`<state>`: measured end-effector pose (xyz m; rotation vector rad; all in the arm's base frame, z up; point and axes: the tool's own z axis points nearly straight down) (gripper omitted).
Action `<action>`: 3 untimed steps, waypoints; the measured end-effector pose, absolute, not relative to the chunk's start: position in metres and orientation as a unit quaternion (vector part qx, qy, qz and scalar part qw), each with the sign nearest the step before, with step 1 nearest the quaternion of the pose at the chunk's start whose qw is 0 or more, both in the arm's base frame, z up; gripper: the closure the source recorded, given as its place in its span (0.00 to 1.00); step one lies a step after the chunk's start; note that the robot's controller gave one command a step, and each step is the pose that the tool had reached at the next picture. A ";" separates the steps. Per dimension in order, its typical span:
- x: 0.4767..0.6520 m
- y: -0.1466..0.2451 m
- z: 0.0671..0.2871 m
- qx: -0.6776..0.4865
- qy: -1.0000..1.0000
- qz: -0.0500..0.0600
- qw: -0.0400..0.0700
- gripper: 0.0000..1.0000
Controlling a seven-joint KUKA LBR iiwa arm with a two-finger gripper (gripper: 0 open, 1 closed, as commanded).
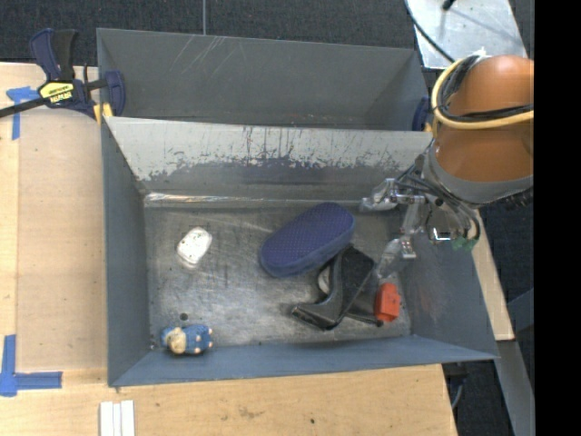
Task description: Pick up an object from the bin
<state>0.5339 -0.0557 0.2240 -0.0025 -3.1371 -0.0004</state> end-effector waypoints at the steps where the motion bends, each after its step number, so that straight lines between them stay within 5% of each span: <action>1: 0.581 -0.010 0.103 -0.062 -0.998 -0.003 -0.003 0.00; 2: 0.581 -0.013 0.106 -0.061 -0.998 -0.001 -0.007 1.00; 3: 0.590 0.010 0.269 0.024 -1.000 0.000 -0.007 1.00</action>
Offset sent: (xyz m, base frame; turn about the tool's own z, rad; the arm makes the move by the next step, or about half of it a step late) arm 0.0431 0.0419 -0.1232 0.1241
